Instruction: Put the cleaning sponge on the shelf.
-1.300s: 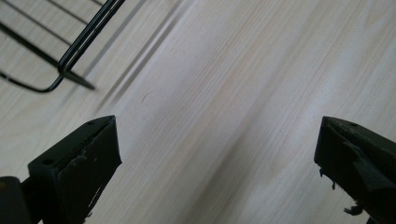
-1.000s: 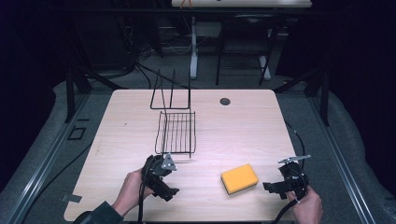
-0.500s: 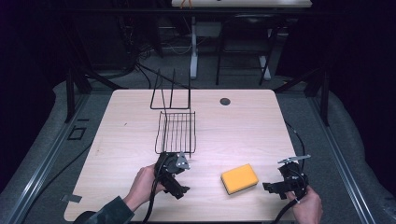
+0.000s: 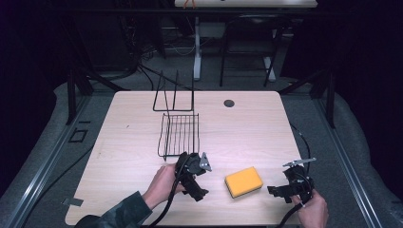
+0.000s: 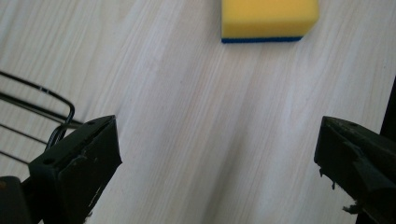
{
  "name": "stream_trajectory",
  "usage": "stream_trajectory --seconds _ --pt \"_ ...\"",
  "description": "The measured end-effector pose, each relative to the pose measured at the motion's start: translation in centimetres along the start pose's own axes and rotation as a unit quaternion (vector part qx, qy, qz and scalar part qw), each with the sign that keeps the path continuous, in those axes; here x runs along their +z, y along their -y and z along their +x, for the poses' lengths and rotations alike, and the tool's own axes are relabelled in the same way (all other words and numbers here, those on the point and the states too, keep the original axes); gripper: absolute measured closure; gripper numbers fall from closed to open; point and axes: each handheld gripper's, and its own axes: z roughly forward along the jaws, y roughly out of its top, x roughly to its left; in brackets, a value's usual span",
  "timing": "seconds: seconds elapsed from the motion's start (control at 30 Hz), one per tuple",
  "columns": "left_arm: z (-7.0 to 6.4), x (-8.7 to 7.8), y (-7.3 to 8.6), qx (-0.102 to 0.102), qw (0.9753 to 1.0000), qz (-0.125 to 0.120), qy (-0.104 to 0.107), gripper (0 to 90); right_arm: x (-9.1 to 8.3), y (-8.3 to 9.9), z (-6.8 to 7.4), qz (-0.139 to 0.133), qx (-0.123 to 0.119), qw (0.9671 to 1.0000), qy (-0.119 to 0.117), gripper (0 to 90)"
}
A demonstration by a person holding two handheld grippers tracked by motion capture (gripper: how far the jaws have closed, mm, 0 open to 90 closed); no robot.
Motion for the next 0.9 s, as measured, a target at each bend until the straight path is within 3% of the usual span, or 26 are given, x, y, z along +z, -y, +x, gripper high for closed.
stream_trajectory --seconds 0.2,0.43,0.9 --pt "-0.1 1.3 -2.2 0.007 0.9998 0.009 0.015 0.2 0.0 0.1 -0.1 -0.004 0.004 1.0 -0.002 7.2" --pt "-0.4 2.8 -4.0 -0.001 0.9992 0.019 0.036 0.3 -0.1 0.2 -0.3 -0.001 0.01 0.9999 -0.002 7.3" --pt "-1.9 4.8 -7.6 0.014 0.9976 0.044 0.051 0.1 -0.1 0.2 -0.2 -0.002 0.01 1.0 -0.001 7.3"
